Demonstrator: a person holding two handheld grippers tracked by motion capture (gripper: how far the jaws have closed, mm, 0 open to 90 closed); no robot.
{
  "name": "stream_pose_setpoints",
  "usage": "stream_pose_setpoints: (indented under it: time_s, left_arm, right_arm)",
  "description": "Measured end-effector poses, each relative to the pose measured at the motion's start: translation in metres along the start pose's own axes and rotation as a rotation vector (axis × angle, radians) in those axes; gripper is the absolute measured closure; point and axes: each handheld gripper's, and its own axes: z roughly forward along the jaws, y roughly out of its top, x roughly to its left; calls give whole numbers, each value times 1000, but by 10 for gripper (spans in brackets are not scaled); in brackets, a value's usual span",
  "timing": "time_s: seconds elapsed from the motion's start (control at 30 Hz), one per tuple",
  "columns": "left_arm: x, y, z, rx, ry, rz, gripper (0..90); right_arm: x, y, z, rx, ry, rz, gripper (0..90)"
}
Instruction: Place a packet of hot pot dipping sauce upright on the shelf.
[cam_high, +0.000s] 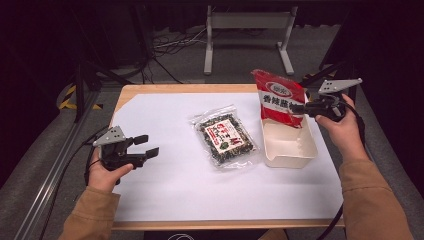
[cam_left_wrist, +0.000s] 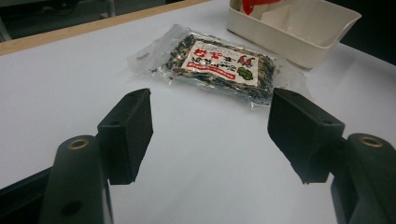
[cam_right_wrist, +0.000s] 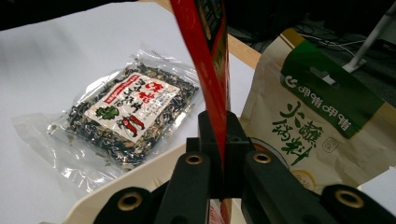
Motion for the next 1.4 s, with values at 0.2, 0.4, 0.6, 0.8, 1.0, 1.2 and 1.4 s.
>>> stream_pose_setpoints:
  time_s: [0.2, 0.4, 0.6, 0.8, 1.0, 1.2, 1.4]
  left_arm:
    - [-1, 0, 1, 3, -3, 2, 317]
    - [-1, 0, 0, -2, -18, -7, 319]
    - [0, 0, 1, 0, -18, -3, 320]
    - [0, 1, 3, -1, -23, 5, 320]
    - [-1, 2, 5, 9, -32, 3, 320]
    - [-2, 2, 6, 7, -33, 2, 320]
    - [-2, 2, 9, 16, -36, 4, 320]
  right_arm:
    - [-3, -3, 6, 1, -26, -1, 895]
    - [-7, -9, 16, 36, -69, -5, 895]
    - [-10, -12, 18, 29, -120, -14, 892]
    - [-11, -17, 24, 8, -149, -12, 888]
    - [-11, -24, 29, 42, -184, -20, 873]
    - [-15, -36, 31, 87, -207, 6, 875]
    - [-14, -45, 35, 151, -218, 14, 880]
